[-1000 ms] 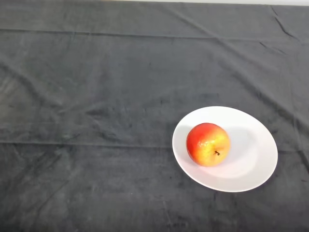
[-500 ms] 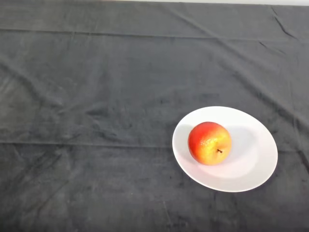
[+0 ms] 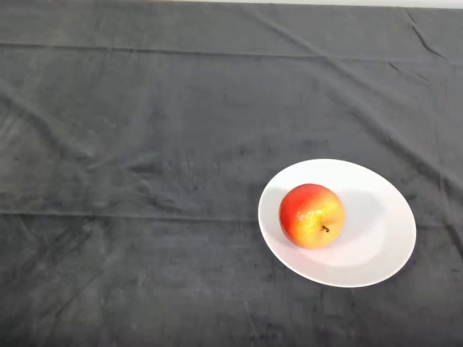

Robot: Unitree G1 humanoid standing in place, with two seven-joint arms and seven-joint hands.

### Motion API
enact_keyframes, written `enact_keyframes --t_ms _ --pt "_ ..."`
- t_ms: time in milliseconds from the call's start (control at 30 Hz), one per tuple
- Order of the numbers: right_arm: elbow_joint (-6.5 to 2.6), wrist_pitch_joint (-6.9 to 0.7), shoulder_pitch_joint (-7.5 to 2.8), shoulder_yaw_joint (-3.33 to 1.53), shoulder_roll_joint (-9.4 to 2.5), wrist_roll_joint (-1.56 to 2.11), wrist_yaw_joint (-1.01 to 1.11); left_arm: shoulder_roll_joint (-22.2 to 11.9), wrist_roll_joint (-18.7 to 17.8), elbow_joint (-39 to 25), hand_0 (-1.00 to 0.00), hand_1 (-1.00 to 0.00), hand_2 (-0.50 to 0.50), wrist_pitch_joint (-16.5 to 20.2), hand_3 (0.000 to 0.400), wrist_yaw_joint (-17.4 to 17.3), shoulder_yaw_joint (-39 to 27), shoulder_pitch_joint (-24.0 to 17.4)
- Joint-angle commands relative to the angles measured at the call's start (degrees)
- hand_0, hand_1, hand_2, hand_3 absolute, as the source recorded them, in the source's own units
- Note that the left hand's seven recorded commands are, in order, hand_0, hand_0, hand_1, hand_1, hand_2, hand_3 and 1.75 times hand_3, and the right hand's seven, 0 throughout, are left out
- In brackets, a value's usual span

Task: Move the apple to the plate

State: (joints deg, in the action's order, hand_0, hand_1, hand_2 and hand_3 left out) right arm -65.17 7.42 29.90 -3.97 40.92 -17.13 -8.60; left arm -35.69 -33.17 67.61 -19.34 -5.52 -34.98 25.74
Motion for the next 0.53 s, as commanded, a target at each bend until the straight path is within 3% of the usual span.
enact_keyframes --t_ms 33,533 --pt "-2.07 -0.61 -4.33 -1.4 -2.66 -1.24 0.82 -2.01 1.58 -0.85 0.0 0.0 0.0 1.0 0.0 0.37 -1.23 0.78" --pt "-2.03 -0.63 -4.35 -1.4 -2.66 -1.23 0.82 -1.81 2.6 -1.23 0.0 0.0 0.0 1.27 0.0 0.4 -1.34 1.28"
